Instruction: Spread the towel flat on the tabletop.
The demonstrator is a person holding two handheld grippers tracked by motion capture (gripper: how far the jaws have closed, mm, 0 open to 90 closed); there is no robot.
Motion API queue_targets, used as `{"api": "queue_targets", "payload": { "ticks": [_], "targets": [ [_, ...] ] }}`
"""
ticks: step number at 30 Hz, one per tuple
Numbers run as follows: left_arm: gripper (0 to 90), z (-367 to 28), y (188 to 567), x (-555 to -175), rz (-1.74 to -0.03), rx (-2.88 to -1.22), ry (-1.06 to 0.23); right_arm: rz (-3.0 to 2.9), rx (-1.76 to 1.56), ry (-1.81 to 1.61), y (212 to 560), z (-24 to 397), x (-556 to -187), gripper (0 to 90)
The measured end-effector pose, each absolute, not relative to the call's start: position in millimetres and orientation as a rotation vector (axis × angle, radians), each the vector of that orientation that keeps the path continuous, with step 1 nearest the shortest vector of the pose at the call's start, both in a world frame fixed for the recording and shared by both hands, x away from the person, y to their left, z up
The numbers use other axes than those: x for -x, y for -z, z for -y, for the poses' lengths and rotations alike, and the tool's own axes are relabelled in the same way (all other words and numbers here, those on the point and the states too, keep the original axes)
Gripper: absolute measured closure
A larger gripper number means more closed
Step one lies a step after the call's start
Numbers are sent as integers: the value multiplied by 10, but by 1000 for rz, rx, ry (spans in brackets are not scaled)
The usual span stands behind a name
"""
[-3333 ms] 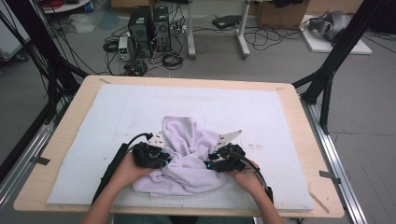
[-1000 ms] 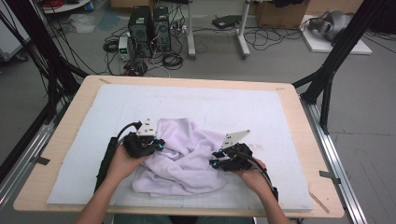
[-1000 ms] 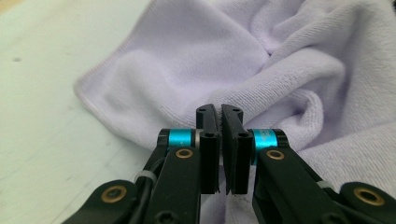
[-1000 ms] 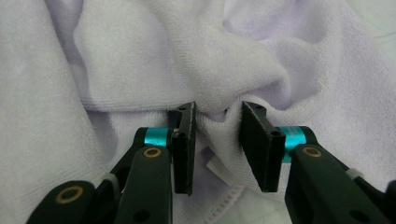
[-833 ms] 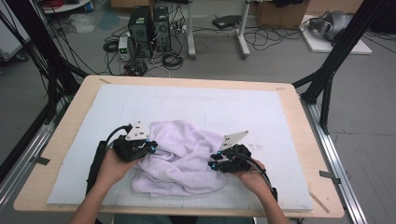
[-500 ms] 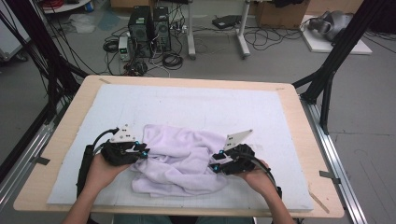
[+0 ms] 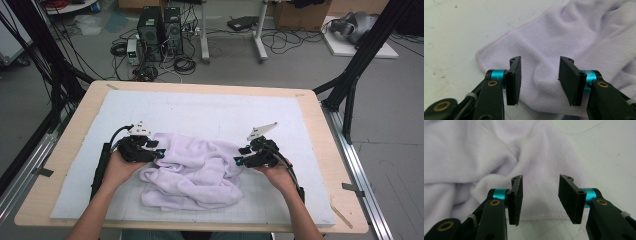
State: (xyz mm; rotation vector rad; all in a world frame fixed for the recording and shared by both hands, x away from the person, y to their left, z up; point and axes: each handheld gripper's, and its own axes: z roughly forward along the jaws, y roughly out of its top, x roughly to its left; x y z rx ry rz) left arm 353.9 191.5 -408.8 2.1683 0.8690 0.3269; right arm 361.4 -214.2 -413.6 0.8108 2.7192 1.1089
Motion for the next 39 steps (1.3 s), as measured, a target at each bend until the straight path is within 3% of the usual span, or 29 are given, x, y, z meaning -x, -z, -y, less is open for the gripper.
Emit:
{"api": "queue_targets", "payload": {
  "ticks": [8, 11, 16, 21, 27, 34, 39],
  "targets": [
    [524, -1888, 4257, -3662, -945, -2244, -317, -2764, -817, -966, 4300, 2041, -3671, 554],
    [535, -1847, 4321, -3662, -948, -2272, -323, -2752, -829, -961, 4307, 2043, -3671, 597],
    [623, -1836, 4315, -3648, -940, -2274, -332, -2729, -820, -953, 4314, 2053, -3692, 734],
    [795, -1812, 4309, -3637, -909, -2285, -318, -2736, -809, -961, 4316, 2048, -3705, 856],
    [849, -1826, 4261, -3608, -899, -2281, -339, -2738, -793, -1002, 4281, 2072, -3714, 873],
    [856, -1972, 3999, -3579, -915, -2121, -412, -2693, -754, -1064, 4049, 2123, -3734, 874],
    [859, -2011, 3733, -3755, -947, -2046, -510, -2649, -720, -1025, 3777, 2126, -3898, 877]
  ]
}}
